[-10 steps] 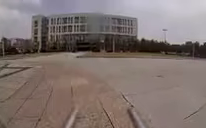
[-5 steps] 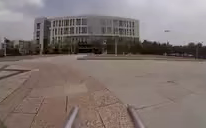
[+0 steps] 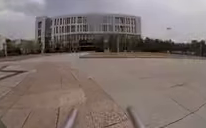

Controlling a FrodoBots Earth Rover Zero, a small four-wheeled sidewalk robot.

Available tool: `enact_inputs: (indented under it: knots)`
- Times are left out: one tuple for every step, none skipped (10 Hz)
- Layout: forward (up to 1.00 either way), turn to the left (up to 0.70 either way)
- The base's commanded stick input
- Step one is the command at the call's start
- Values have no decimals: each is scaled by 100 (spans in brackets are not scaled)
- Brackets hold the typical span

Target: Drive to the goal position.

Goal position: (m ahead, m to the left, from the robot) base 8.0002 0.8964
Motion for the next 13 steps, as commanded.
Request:
enact_inputs:
  knots:
    - [69, 0]
    - [69, 0]
    - [69, 0]
    - [69, 0]
    - [69, 0]
    - [69, 0]
    - [69, 0]
    - [69, 0]
    - [69, 0]
    - [69, 0]
    - [69, 0]
    - [69, 0]
    - [69, 0]
